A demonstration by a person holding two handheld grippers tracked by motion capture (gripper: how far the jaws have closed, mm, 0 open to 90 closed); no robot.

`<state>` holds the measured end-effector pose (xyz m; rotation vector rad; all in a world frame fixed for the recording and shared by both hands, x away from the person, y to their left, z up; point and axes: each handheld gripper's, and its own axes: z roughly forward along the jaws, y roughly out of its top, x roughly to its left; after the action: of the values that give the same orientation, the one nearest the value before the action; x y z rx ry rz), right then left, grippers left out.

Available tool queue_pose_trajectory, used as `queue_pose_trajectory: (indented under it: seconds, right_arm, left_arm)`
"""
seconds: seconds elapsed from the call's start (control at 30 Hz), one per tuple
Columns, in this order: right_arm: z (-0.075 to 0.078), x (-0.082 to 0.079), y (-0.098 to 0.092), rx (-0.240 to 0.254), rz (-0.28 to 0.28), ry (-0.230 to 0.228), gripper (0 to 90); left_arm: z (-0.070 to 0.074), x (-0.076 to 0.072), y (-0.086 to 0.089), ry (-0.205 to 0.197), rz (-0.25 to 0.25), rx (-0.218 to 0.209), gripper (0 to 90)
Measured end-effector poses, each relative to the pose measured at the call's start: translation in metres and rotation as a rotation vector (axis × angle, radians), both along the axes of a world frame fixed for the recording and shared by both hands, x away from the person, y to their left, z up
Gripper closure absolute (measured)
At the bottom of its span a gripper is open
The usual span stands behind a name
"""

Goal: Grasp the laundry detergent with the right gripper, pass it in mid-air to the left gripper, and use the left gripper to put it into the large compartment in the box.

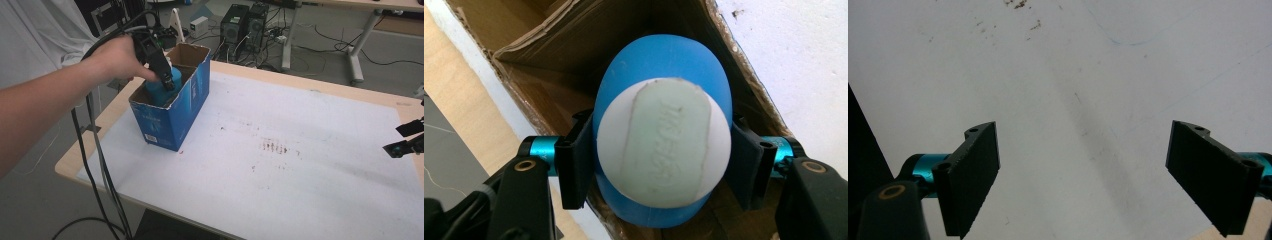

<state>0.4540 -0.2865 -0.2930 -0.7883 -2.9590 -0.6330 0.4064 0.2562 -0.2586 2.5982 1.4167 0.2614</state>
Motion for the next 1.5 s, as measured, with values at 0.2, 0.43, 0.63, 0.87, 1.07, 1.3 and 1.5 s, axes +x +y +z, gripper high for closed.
queue_pose_trajectory:
  seconds: [0.2, 0.43, 0.63, 0.87, 1.07, 1.3, 1.5]
  right_arm:
    - [-0.002, -0.001, -0.001, 0.002, -0.001, 0.003, 13.3]
    - [-0.004, -0.001, -0.001, 0.001, -0.005, 0.004, 13.3]
    - [-0.004, -0.001, -0.001, 0.001, 0.000, 0.003, 13.2]
    - [-0.004, -0.001, -0.002, 0.003, -0.008, 0.005, 13.3]
    - [-0.004, -0.001, -0.002, 0.001, -0.007, 0.004, 13.3]
    - [-0.005, -0.002, -0.001, 0.001, -0.008, 0.008, 13.3]
    - [-0.005, -0.002, -0.002, 0.003, -0.004, 0.006, 13.3]
  left_arm:
    - [-0.007, 0.000, -0.001, 0.013, -0.011, 0.013, 37.8]
    - [-0.014, -0.001, -0.002, 0.026, -0.022, 0.033, 37.7]
    - [-0.014, -0.001, -0.001, 0.024, -0.020, 0.031, 37.7]
    - [-0.015, -0.002, 0.000, 0.015, -0.021, 0.021, 37.5]
    - [-0.015, -0.002, 0.001, 0.015, -0.021, 0.021, 37.4]
    - [-0.016, -0.002, 0.000, 0.016, -0.020, 0.018, 37.2]
    - [-0.016, -0.002, -0.001, 0.016, -0.022, 0.020, 37.1]
